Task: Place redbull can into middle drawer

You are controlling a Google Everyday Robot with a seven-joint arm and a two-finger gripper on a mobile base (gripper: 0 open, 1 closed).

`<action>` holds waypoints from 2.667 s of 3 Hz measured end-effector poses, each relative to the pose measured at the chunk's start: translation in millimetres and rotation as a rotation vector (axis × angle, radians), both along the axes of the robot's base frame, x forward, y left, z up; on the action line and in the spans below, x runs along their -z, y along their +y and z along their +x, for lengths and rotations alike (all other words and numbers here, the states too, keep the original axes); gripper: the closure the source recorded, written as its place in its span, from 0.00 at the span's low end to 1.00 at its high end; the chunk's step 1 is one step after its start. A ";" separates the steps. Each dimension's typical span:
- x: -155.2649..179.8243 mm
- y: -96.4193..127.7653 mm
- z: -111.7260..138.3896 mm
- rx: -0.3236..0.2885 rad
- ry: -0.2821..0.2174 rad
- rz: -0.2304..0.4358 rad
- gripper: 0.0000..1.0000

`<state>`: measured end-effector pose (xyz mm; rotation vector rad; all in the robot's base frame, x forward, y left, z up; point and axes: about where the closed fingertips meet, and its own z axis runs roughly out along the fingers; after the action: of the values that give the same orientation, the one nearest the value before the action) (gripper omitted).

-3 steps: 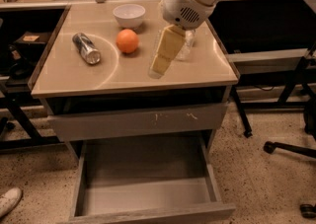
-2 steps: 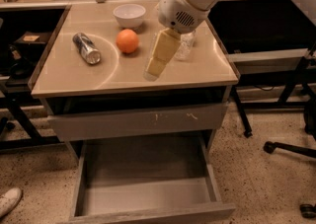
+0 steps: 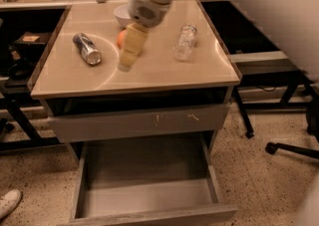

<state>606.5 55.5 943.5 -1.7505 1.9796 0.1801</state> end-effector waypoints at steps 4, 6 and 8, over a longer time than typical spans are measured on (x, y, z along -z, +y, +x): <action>-3.8 51.1 45.8 0.044 0.025 -0.051 0.00; -9.5 79.4 59.7 0.003 0.031 -0.011 0.00; 13.1 125.8 79.3 -0.046 0.087 0.063 0.00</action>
Offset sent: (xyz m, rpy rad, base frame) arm 0.0177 0.0027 -0.0070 -0.1066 0.0411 -0.0636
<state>685.7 181.3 930.4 -1.7761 1.9726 0.3359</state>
